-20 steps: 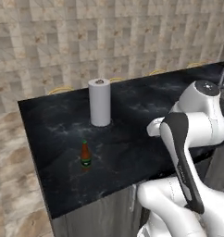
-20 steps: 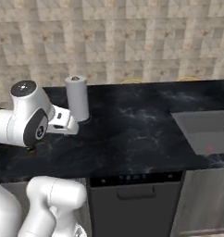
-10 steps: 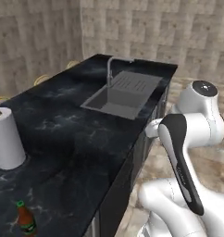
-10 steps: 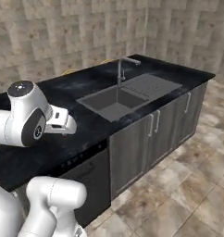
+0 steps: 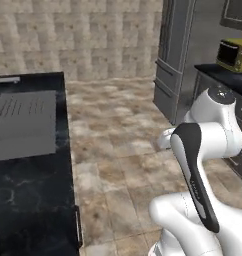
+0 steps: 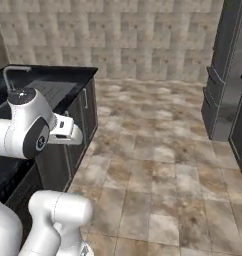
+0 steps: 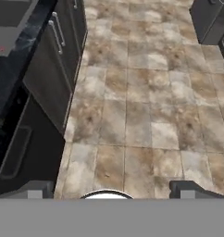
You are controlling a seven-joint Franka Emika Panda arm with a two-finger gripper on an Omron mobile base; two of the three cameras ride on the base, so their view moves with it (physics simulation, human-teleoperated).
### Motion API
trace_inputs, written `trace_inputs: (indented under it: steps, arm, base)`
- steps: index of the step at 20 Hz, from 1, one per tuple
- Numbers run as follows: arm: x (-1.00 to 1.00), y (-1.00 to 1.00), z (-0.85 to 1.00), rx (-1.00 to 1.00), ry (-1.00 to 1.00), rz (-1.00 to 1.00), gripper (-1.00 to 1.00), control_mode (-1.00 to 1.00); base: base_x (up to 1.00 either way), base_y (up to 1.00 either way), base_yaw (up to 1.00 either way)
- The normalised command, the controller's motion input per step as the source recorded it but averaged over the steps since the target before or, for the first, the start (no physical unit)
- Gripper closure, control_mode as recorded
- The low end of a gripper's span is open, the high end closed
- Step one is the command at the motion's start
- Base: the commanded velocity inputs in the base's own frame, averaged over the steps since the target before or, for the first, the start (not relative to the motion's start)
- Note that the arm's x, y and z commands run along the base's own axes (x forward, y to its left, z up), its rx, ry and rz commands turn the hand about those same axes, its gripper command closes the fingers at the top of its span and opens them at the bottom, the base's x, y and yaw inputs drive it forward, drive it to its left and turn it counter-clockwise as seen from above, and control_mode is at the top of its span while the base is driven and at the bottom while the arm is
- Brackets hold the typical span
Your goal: Move the drinks to the dining counter.
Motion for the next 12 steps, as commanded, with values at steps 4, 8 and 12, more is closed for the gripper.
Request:
trace_inputs:
  steps: [4, 8, 12]
  arm:
    - [0.00, 0.00, 0.00, 0.00, 0.00, 0.00, -1.00, 1.00]
    - [0.00, 0.00, 0.00, 0.00, 0.00, 0.00, -1.00, 1.00]
    - [0.00, 0.00, 0.00, 0.00, 0.00, 0.00, -1.00, 1.00]
  base:
    - [0.00, 0.00, -1.00]
    - [0.00, 0.00, -1.00]
    - [0.00, 0.00, -1.00]
